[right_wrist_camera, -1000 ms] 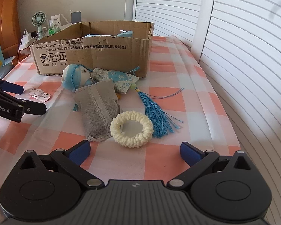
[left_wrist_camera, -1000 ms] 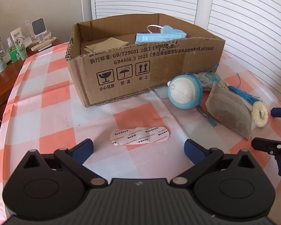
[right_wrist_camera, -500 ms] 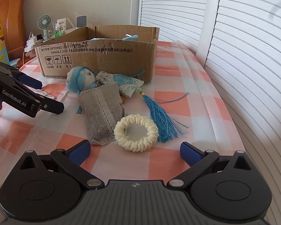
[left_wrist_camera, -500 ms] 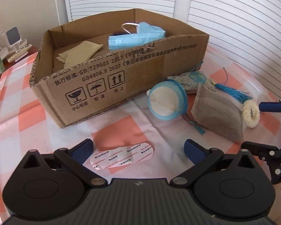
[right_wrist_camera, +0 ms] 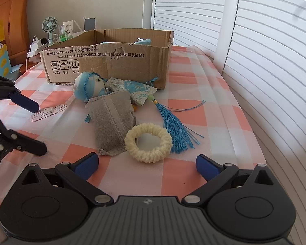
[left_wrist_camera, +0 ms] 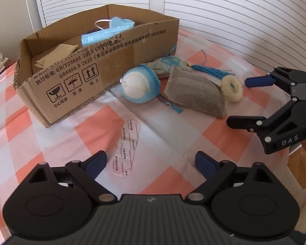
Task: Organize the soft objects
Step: 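Grasp the white sticker strip with the left tool while the right tool grasps the cream knit hair tie, then carry the sticker strip and hair tie into the box and open both tools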
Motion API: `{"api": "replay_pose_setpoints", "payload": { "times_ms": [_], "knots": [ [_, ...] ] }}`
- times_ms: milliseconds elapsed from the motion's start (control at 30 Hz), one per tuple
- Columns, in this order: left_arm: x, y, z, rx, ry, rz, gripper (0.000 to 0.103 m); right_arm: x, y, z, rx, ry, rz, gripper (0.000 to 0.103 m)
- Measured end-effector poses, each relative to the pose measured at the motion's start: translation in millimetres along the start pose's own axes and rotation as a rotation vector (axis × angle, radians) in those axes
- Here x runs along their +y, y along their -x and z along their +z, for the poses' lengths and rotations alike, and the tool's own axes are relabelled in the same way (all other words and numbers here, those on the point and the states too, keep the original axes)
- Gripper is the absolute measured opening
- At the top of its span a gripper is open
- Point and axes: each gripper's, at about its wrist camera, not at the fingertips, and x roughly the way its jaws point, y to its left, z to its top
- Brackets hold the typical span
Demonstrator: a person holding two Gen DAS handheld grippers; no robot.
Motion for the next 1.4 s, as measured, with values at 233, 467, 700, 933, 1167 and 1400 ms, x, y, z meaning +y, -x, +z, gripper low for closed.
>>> {"api": "replay_pose_setpoints", "payload": {
  "times_ms": [233,467,700,933,1167,1400],
  "knots": [
    [6,2,6,-0.044,-0.001,0.003,0.037,1,3,-1,0.001,0.011,0.010,0.103],
    [8,1,5,-0.047,0.018,0.017,0.029,6,4,-1,-0.005,0.034,0.052,0.101],
    [9,0,7,-0.057,0.024,0.028,0.030,4,0,7,-0.023,0.038,0.037,0.079],
    [6,1,7,-0.057,0.027,0.028,0.024,6,-1,12,-0.034,0.049,-0.004,0.049],
    [3,4,5,-0.051,0.025,0.006,0.017,3,5,11,-0.028,0.035,-0.008,0.042],
    [-3,9,2,-0.054,0.020,-0.010,0.017,3,20,2,-0.001,0.053,0.018,0.043]
  ]
}}
